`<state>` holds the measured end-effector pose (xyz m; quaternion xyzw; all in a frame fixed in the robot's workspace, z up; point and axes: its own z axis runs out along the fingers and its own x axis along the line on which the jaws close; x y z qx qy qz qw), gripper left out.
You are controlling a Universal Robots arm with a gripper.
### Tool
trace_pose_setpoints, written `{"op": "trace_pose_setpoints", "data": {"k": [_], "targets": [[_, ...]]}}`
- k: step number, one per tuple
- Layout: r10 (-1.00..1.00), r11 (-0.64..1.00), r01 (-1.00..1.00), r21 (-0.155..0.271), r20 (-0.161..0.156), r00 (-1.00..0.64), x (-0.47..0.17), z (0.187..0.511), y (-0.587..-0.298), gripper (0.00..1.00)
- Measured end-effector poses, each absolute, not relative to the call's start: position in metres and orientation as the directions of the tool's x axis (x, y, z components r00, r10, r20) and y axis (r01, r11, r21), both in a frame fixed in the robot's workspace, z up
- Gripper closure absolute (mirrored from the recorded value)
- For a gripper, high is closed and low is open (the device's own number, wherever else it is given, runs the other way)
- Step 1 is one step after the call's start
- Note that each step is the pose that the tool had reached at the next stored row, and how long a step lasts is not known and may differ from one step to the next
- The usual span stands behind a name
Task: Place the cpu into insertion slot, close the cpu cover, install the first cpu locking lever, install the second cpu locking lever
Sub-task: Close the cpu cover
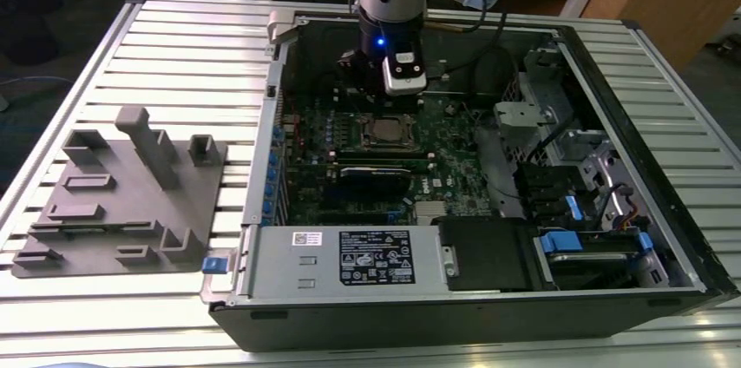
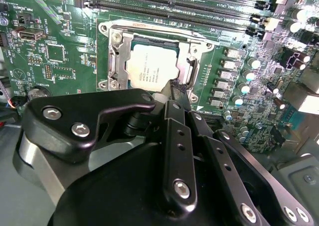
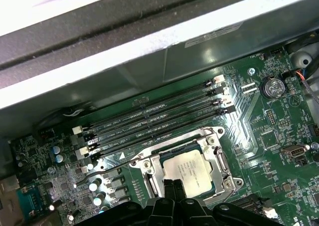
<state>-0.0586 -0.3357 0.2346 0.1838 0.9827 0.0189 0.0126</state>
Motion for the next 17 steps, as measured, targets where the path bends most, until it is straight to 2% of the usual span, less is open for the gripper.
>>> {"op": "trace_pose_setpoints", "data": {"k": [8,17], "targets": [[0.359,0.933,0.357,0.043,-0.020,-0.933,-0.0634,0.2336,-0.3357,0.89],[0.211,0.977,0.210,0.041,-0.020,-0.977,-0.0634,0.2304,-0.3357,0.89]]}}
